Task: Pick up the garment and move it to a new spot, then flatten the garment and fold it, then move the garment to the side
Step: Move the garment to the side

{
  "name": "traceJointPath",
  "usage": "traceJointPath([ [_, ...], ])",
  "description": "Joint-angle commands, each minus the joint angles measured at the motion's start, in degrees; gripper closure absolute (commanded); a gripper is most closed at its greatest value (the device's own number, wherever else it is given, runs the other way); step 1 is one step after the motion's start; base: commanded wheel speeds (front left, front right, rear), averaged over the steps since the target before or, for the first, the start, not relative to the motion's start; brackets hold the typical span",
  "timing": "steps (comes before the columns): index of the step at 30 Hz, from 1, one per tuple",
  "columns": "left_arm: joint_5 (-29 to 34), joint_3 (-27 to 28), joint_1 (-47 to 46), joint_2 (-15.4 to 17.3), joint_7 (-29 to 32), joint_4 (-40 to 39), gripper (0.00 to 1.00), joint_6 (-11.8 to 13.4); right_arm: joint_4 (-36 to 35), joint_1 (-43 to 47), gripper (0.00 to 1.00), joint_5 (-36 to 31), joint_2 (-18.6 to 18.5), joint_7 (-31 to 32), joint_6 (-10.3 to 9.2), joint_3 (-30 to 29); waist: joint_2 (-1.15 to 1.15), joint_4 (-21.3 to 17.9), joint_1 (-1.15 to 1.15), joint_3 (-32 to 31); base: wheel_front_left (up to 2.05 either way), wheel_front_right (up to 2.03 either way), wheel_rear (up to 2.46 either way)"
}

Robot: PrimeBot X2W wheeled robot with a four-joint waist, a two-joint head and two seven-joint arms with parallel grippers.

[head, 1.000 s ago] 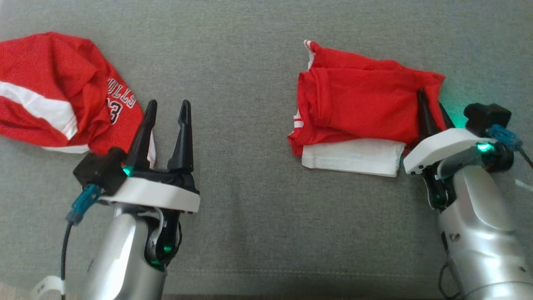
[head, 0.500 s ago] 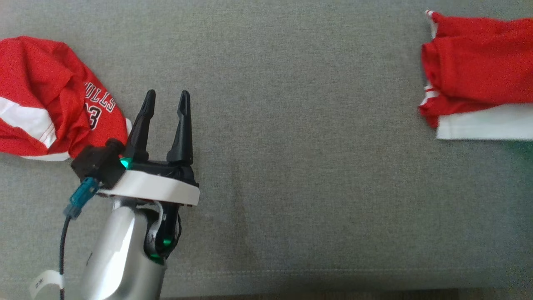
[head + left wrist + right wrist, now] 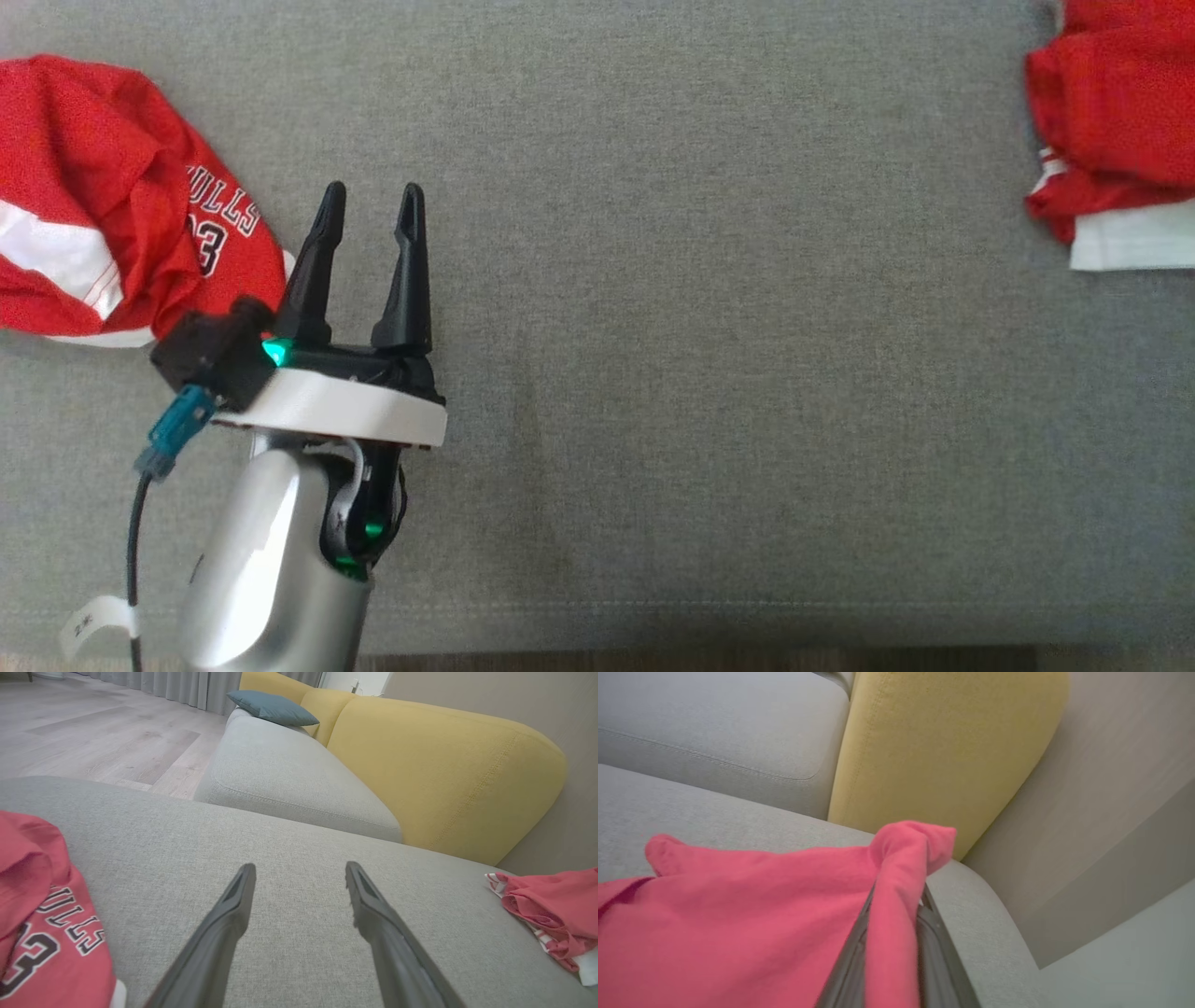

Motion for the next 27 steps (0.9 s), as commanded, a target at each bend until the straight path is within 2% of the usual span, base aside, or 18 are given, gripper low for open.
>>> traceJointPath([
  [1,-0.55,1.46,-1.22,0.67,-0.29,-1.94,0.0,0.05,-2.33,-0.89,1.0,-1.68,-1.23,-0.23,-0.05,-1.44,0.0,0.06,0.0,0.24,0.0,0.0,0.0],
  [6,-0.52,1.58,-1.22,0.67,-0.29,-1.89,0.0,0.12,-3.81,-0.21,1.0,-3.97,1.0,0.81,-0.05,-3.74,0.0,-0.24,0.0,0.5,0.0,0.0,0.0],
  [7,-0.53,1.54,-1.32,0.67,-0.29,-1.81,0.0,0.1,-4.0,-0.11,0.67,-4.15,1.32,0.95,-0.05,-3.95,0.0,-0.3,0.0,0.46,0.0,0.0,0.0],
  [8,-0.54,1.45,-1.47,0.67,-0.29,-1.73,0.0,0.06,-4.21,-0.07,0.08,-4.07,1.79,0.94,-0.05,-4.16,0.0,-0.36,0.0,0.36,0.0,0.0,0.0],
  [9,-0.56,1.39,-1.58,0.67,-0.29,-1.64,0.0,0.04,-4.39,-0.07,0.0,-3.99,2.26,0.89,-0.05,-4.54,0.0,-0.44,0.0,0.15,0.0,0.0,0.0],
  [18,-0.55,1.84,-0.65,0.67,-0.29,-1.01,0.0,-0.02,-6.09,1.04,0.0,-4.05,6.74,-0.28,-0.05,-4.26,0.0,-1.03,0.0,-3.85,0.0,0.0,0.0],
  [27,-0.85,4.09,2.96,0.67,-0.29,-1.49,0.0,0.28,-10.42,6.08,0.0,0.88,16.74,-4.74,-0.05,3.71,0.0,-1.64,0.0,-12.12,0.0,0.0,0.0],
])
